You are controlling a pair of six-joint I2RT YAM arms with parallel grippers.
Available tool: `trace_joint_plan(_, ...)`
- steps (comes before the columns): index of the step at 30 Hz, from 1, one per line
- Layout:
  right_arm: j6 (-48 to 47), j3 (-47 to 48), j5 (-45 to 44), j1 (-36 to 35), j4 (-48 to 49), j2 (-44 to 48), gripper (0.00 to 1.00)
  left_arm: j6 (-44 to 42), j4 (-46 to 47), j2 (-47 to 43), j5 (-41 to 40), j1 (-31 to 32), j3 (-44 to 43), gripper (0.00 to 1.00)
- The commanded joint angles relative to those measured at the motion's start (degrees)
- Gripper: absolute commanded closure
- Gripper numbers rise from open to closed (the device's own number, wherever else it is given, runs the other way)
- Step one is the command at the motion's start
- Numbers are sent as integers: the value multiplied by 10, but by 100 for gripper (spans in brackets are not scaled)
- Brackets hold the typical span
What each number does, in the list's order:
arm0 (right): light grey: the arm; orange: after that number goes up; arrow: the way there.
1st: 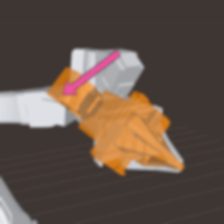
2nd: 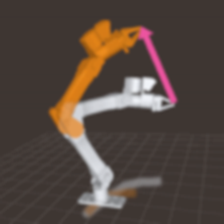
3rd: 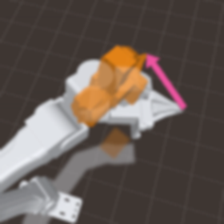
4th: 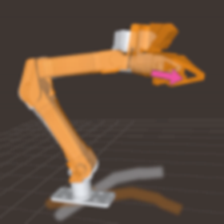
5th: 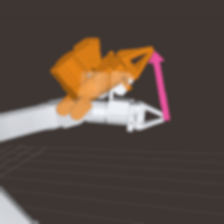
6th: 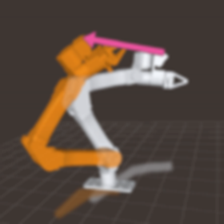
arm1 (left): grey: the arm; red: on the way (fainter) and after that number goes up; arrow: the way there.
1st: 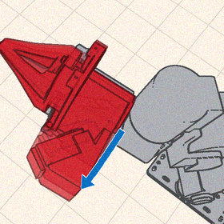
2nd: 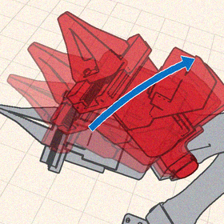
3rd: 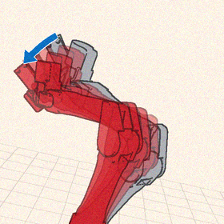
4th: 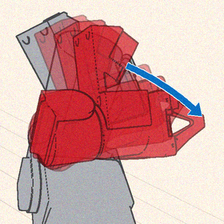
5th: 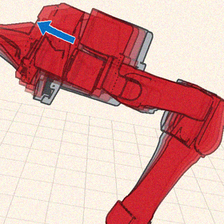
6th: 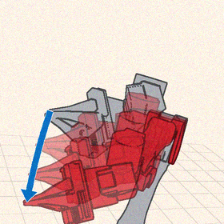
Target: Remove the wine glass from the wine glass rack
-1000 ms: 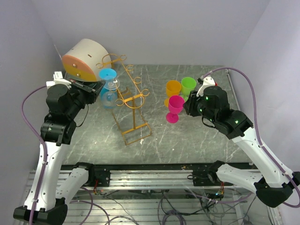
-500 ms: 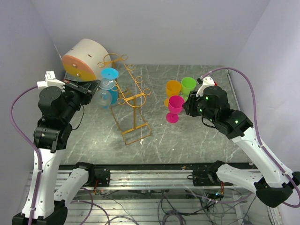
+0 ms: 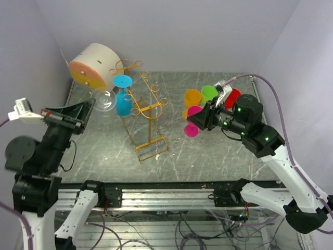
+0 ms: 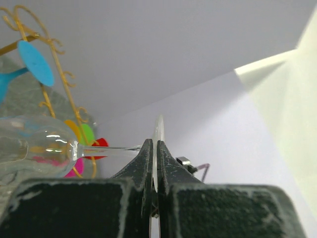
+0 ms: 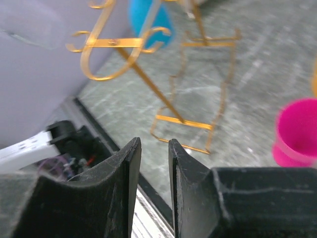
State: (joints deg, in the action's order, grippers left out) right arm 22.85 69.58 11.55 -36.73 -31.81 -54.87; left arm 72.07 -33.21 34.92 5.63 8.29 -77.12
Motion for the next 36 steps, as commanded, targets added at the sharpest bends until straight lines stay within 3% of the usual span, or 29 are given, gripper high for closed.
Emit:
trace_joint_plan(1,44,-21,226,-2,154,-4,70,42,45,-39,32,-2,0,93)
trace_joint_plan(5,131,-48,359,-2,325,-25,67,97,170,-60,116,-1,58,93)
trace_joint_plan(9,210,-58,418,-3,476,-42,62,150,296,-66,179,-1,104,93)
trace_joint_plan(15,257,-51,443,-6,575,-75,56,172,381,-58,231,-1,109,93)
trace_joint_plan(23,306,-45,455,-5,682,-123,45,253,574,-28,288,-1,114,93)
trace_joint_plan(30,439,-12,475,-6,923,-196,42,344,725,-15,289,-2,154,93)
trace_joint_plan(36,566,34,476,-6,1109,-274,42,362,749,-15,287,-1,165,93)
